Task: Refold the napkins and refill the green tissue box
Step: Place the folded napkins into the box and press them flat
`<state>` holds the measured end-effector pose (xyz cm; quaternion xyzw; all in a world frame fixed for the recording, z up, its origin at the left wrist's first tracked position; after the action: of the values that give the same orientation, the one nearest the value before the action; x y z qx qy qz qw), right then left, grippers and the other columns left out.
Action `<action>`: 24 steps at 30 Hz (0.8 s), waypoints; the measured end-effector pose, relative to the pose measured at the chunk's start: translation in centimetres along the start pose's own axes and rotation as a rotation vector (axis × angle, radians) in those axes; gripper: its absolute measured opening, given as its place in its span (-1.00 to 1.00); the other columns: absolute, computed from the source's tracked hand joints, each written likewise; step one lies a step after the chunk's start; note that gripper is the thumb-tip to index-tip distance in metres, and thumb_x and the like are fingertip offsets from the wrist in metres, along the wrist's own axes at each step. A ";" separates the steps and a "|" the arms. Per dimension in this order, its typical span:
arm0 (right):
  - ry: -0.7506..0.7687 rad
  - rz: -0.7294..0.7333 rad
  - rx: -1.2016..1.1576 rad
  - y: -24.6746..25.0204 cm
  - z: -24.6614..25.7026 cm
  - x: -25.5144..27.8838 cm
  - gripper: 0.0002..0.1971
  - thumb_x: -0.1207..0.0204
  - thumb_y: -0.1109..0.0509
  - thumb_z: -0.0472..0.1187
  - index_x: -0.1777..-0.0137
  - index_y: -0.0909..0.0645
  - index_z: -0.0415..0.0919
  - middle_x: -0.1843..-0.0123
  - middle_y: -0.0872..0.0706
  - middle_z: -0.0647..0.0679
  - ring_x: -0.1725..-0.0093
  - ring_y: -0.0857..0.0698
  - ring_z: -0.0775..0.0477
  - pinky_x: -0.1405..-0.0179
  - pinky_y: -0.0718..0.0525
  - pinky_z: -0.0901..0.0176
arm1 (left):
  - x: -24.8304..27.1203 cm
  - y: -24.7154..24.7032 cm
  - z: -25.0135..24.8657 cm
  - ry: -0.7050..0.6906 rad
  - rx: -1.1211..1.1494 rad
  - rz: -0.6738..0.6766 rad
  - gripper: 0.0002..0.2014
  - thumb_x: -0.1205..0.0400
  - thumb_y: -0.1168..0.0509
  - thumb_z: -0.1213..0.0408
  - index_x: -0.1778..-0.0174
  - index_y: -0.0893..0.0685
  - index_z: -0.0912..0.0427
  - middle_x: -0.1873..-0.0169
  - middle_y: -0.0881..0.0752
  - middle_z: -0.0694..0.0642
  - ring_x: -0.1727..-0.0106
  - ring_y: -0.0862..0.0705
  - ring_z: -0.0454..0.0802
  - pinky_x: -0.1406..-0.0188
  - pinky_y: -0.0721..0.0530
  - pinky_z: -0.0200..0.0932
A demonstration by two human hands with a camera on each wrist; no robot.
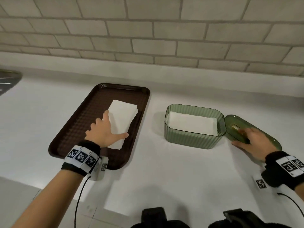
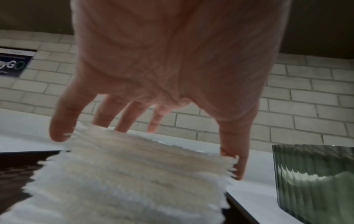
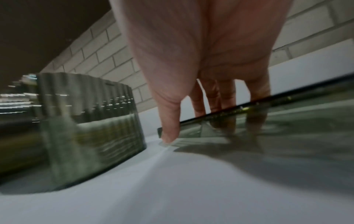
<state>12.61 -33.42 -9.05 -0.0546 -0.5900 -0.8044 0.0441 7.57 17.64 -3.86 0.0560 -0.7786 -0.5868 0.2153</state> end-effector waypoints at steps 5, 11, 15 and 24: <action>-0.054 0.008 0.049 -0.2 1.4 2.6 -0.38 -0.40 -0.56 0.07 -0.34 -0.57 -0.30 -0.14 -0.63 -0.24 -0.11 -0.62 -0.27 -0.05 -0.60 -0.03 | -2.0 -0.1 -1.3 -0.012 -0.079 0.061 0.34 -0.27 -0.53 -0.30 -0.67 0.33 -0.01 -0.54 -0.24 0.39 -0.51 -0.30 0.41 -0.40 -0.41 0.39; -0.013 -0.192 0.043 4.6 4.3 4.9 -0.46 -0.45 -0.52 -0.05 -0.40 -0.56 -0.19 -0.16 -0.60 -0.17 -0.08 -0.64 -0.27 -0.06 -0.66 -0.16 | -2.6 -0.2 -1.1 -0.014 -0.019 0.033 0.21 -0.37 -0.53 -0.14 -0.68 0.23 0.07 -0.46 -0.25 0.37 -0.46 -0.30 0.38 -0.34 -0.45 0.33; 0.125 -0.349 -0.030 7.8 8.4 5.7 -0.57 -0.45 -0.53 -0.08 -0.31 -0.62 -0.09 -0.14 -0.61 -0.09 -0.01 -0.66 -0.15 0.01 -0.65 -0.05 | -3.0 0.9 -0.4 -0.010 0.134 0.002 0.00 -0.46 -0.48 -0.02 -0.62 0.03 0.18 -0.40 -0.32 0.39 -0.44 -0.32 0.40 -0.27 -0.45 0.23; 0.402 -0.398 -0.161 9.8 16.6 6.0 -0.75 -0.46 -0.51 -0.15 -0.14 -0.71 -0.05 -0.06 -0.62 0.04 0.06 -0.62 0.00 0.04 -0.43 0.26 | -4.2 0.0 -0.2 -0.069 0.004 0.119 -0.20 -0.50 -0.41 0.01 -0.53 -0.17 0.23 -0.44 -0.28 0.38 -0.38 -0.43 0.45 -0.31 -0.53 0.27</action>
<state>8.64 -20.52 5.99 0.2195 -0.5029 -0.8360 -0.0028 11.42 18.86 -4.97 -0.0101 -0.7886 -0.5731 0.2226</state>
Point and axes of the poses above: each hand's wrist, its own x-axis away from the middle knuckle, its own y-axis out of the back of the hand, z = x × y, the point moved 5 cm from there along -x, towards the middle knuckle
